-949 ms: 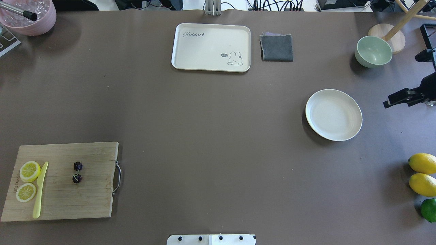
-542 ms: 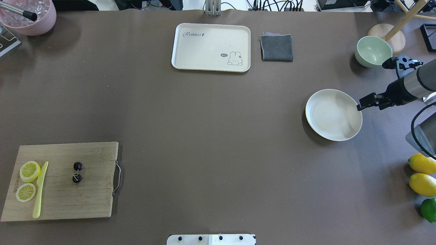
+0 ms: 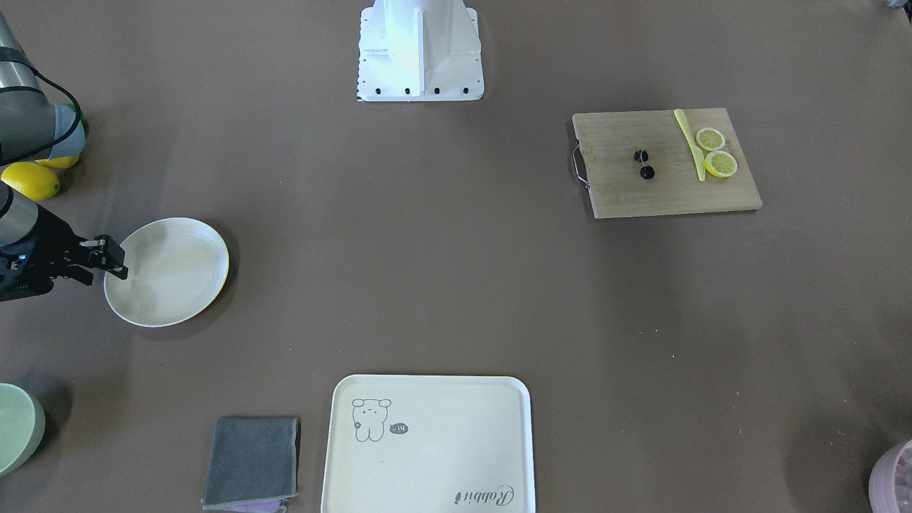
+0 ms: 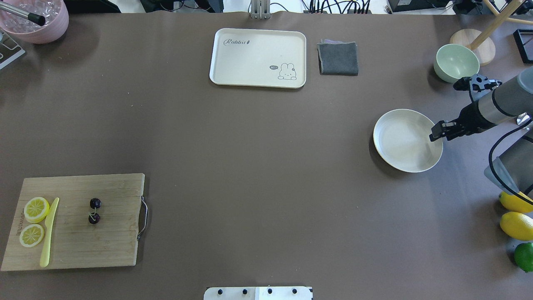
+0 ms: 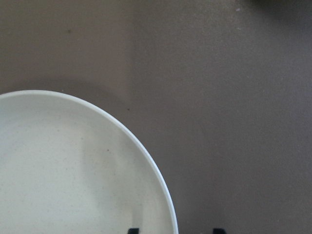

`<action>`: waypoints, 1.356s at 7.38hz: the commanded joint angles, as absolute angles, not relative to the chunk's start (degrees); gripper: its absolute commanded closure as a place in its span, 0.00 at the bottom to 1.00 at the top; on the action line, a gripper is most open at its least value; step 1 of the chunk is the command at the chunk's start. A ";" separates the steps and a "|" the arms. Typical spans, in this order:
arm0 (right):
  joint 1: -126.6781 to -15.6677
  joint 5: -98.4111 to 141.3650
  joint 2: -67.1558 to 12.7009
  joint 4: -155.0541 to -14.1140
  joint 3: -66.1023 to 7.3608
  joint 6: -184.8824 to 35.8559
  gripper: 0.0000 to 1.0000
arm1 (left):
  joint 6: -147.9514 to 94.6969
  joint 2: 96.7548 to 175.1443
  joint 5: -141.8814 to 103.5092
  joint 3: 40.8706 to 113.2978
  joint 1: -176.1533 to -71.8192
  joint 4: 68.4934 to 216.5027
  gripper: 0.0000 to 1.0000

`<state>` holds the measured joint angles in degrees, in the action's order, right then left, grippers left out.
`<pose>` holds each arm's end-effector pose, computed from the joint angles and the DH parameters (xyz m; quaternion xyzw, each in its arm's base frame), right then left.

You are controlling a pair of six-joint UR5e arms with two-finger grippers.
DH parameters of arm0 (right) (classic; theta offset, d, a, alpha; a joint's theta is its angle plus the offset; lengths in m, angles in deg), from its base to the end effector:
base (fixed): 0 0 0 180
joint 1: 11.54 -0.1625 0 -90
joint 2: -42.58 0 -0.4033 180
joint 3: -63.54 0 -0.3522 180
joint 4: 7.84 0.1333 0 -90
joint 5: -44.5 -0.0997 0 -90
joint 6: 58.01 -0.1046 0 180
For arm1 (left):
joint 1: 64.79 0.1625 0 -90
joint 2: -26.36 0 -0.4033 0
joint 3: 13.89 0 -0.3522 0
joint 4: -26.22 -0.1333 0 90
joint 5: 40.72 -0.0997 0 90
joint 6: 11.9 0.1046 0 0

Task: Place red cherry on plate
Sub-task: 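Reach the right gripper to the white plate rim and grasp it, then drag the plate to center with right gripper while left arm reaches the board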

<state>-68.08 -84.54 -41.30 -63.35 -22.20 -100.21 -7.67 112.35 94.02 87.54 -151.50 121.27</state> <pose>-0.2324 -0.4739 0.5584 0.0375 -0.4311 -0.0357 0.9008 -0.0346 -0.4371 0.5703 0.1035 0.3775 0.1015 0.9146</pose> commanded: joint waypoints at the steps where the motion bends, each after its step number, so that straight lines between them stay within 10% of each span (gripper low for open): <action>1: -67.97 -84.87 -41.35 -63.38 -22.07 -100.29 1.00 | -7.68 112.31 94.02 87.63 -151.45 121.23 0.02; 10: -52.30 -80.98 -34.51 -63.47 -39.09 -136.34 1.00 | -52.76 103.64 95.25 95.19 -135.85 144.87 0.02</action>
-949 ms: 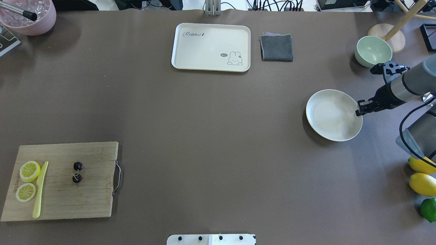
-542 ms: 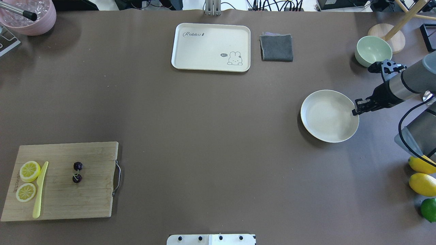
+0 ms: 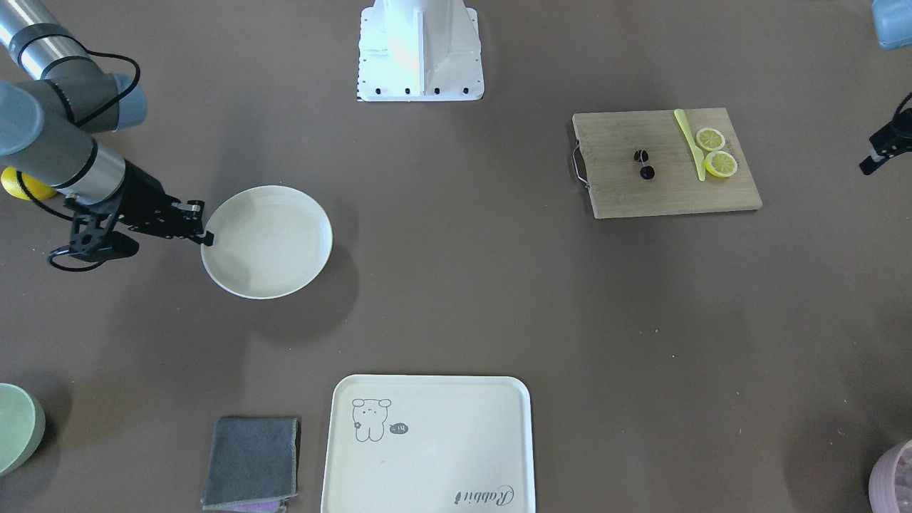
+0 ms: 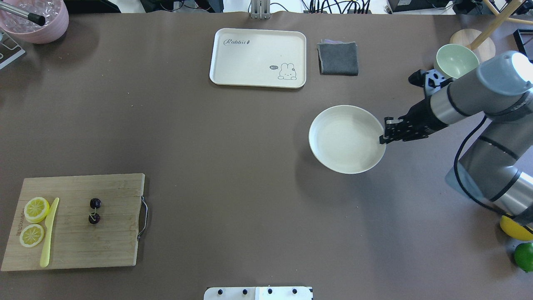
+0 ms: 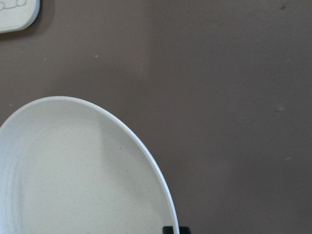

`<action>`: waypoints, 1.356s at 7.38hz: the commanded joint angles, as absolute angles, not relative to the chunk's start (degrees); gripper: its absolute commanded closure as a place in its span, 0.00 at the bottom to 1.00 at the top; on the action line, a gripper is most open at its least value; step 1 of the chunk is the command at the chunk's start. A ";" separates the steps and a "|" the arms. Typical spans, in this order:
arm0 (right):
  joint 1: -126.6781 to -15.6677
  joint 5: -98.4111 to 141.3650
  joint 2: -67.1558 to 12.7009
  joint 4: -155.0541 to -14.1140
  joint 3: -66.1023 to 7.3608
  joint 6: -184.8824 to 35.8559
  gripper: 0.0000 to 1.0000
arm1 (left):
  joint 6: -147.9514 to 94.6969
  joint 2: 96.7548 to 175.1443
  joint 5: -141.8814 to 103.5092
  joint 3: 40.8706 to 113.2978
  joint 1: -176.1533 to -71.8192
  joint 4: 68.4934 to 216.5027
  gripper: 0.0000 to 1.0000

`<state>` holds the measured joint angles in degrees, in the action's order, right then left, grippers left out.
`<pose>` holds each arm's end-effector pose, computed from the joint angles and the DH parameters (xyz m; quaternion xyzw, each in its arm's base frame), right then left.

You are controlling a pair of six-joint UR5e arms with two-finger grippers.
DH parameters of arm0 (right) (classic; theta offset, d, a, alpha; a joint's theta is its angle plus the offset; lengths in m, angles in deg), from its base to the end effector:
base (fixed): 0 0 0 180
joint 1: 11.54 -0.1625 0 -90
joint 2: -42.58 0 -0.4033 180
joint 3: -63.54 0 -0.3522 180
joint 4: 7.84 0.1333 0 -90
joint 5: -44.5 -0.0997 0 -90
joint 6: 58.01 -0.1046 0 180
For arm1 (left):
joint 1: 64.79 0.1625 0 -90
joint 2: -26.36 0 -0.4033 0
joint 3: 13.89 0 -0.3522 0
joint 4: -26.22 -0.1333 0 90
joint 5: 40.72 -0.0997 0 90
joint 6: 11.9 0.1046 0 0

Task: Place red cherry on plate
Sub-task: 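Drag the plate to center with right gripper while left arm reaches the board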

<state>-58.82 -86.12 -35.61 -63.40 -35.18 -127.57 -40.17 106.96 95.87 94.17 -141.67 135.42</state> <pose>-0.3148 -0.4370 0.3977 -0.0145 -0.5310 0.0373 0.8464 0.0359 -0.4065 0.5243 0.0712 0.4372 -0.0231 0.8962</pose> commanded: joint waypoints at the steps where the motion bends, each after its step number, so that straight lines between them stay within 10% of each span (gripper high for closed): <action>1: -47.97 -76.48 -32.67 -63.73 -39.29 -138.93 1.00 | -62.69 102.48 90.81 95.97 -130.32 150.44 0.03; 10: -36.16 -65.19 -28.62 -64.00 -38.24 -144.15 1.00 | -95.74 103.96 72.32 97.56 -98.20 156.83 0.07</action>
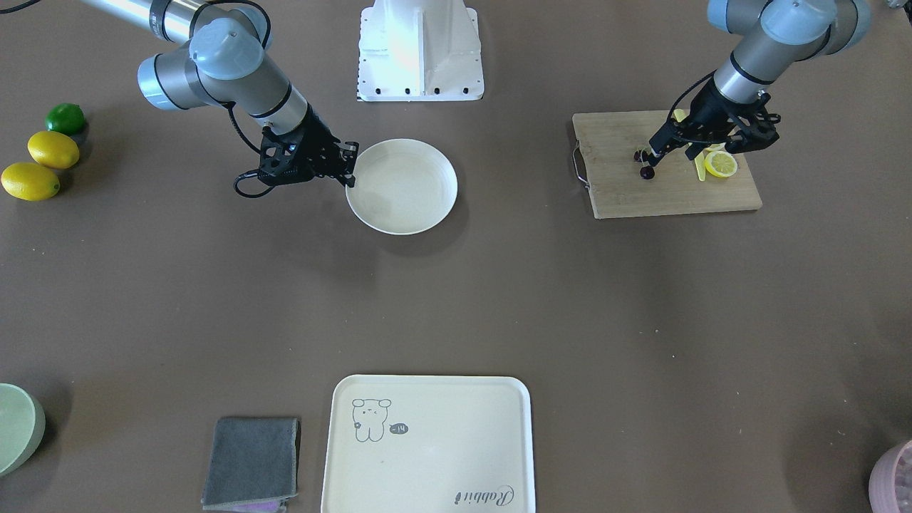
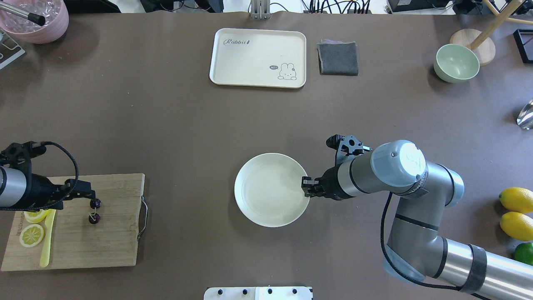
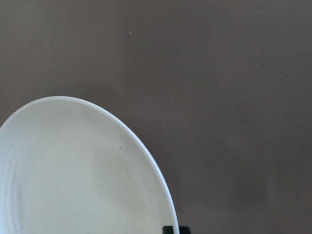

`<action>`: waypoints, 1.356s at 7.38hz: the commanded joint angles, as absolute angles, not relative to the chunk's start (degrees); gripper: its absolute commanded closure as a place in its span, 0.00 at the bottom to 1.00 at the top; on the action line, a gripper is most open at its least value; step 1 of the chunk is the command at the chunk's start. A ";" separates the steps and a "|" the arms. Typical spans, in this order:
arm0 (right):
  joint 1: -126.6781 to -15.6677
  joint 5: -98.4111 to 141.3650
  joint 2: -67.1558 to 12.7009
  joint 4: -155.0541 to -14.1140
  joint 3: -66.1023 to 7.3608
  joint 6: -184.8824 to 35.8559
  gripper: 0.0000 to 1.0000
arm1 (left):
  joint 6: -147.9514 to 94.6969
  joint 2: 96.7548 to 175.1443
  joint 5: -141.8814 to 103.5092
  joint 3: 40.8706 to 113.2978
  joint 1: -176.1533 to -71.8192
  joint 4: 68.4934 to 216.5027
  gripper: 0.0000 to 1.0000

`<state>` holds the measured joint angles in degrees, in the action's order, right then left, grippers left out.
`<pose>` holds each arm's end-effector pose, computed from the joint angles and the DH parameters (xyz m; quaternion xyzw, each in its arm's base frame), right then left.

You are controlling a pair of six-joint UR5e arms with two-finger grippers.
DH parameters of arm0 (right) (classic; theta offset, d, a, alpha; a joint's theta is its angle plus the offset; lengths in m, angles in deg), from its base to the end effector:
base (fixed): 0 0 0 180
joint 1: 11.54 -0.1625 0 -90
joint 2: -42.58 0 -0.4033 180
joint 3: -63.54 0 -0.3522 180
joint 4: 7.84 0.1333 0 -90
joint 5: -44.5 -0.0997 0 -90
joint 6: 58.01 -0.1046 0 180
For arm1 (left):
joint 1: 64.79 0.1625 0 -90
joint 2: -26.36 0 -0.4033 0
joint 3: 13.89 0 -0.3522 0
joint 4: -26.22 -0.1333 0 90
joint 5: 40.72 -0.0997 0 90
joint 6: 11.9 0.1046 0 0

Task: Place red cherry on plate
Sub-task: 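Grasp the two dark cherries on the cutting board with the left gripper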

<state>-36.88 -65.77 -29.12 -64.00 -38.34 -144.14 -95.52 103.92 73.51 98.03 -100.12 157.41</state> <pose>-0.4673 -0.3287 0.3217 -0.0128 -0.5426 0.0638 0.8375 0.2720 -0.3036 0.4817 -0.0283 0.4585 -0.1339 0.8781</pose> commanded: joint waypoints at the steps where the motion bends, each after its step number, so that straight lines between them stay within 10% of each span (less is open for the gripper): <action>1: -35.54 -64.32 -28.52 -64.00 -38.15 -144.23 1.00 | -95.74 103.96 71.87 97.56 -98.10 156.82 0.10; 3: -35.27 -64.22 -28.44 -64.00 -38.15 -144.15 1.00 | -95.74 105.10 71.87 96.60 -97.49 156.74 0.14; 4: -35.01 -64.13 -28.26 -64.00 -38.15 -144.15 0.01 | -95.74 105.71 71.87 96.16 -97.40 156.74 0.15; 6: -34.92 -63.43 -28.35 -64.00 -38.33 -144.06 0.00 | -95.74 106.95 71.87 95.19 -97.40 156.47 0.22; 8: -35.01 -63.43 -28.43 -64.00 -38.59 -144.06 0.00 | -95.74 106.95 71.87 95.01 -97.40 156.47 0.67; 10: -35.01 -63.43 -28.78 -64.00 -38.85 -144.06 0.00 | -95.74 107.12 71.96 95.19 -97.40 156.47 0.92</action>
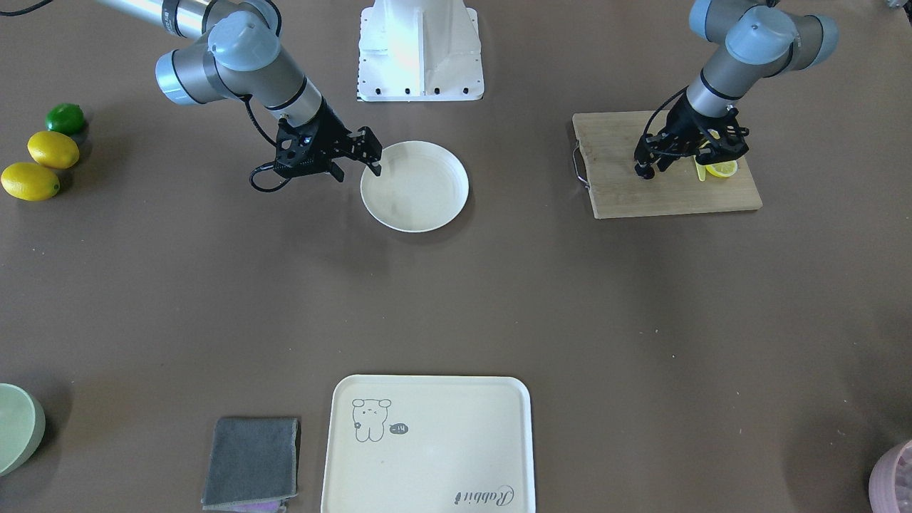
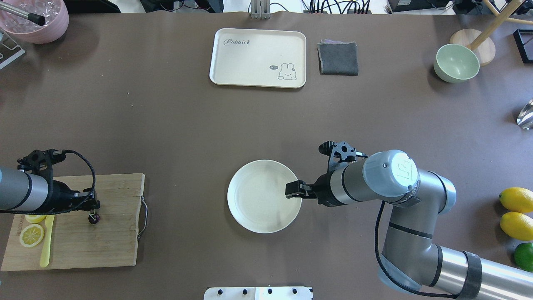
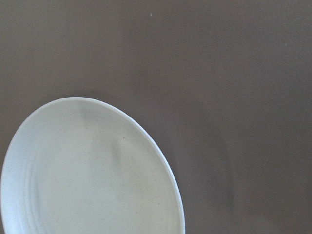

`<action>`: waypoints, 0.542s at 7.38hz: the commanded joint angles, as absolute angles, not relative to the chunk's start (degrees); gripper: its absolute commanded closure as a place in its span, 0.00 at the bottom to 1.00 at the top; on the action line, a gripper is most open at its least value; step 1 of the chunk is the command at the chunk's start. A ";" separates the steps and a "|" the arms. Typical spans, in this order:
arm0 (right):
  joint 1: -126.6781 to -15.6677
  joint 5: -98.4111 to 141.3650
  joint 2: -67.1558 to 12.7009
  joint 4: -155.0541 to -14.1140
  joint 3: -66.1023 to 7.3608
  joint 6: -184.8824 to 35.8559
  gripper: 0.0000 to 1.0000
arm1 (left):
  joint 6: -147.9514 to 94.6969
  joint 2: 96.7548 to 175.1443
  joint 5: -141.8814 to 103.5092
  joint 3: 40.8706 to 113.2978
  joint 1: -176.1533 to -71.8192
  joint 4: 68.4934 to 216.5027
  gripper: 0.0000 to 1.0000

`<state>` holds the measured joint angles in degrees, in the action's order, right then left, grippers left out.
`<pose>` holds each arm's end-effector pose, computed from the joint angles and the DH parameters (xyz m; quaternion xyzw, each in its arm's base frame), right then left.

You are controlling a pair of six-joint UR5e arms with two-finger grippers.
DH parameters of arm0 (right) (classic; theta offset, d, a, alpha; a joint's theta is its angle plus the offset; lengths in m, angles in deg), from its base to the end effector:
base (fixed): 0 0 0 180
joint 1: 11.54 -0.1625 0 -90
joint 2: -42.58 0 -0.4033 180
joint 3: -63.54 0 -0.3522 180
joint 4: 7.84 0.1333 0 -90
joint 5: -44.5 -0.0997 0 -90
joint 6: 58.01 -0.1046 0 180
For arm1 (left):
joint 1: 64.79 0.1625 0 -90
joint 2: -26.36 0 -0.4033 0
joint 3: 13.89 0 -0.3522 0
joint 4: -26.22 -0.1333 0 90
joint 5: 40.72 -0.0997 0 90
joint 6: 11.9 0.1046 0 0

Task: Place red cherry on plate
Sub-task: 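Grasp the two dark cherries on the cutting board with the left gripper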

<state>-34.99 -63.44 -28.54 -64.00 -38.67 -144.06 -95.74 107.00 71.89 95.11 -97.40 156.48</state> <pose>-0.4776 -0.3174 0.3141 -0.0022 -0.5463 0.0587 0.8355 0.3034 -0.3046 0.4874 -0.0304 0.4492 -0.1229 0.8844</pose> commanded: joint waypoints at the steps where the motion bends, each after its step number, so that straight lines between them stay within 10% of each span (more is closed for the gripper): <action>1: -35.10 -63.43 -28.79 -63.91 -38.94 -144.06 0.00 | -95.74 107.13 72.22 95.36 -97.40 156.47 1.00; 4: -39.02 -65.70 -30.01 -64.00 -41.22 -143.97 0.00 | -95.74 109.91 73.54 100.08 -98.10 152.82 1.00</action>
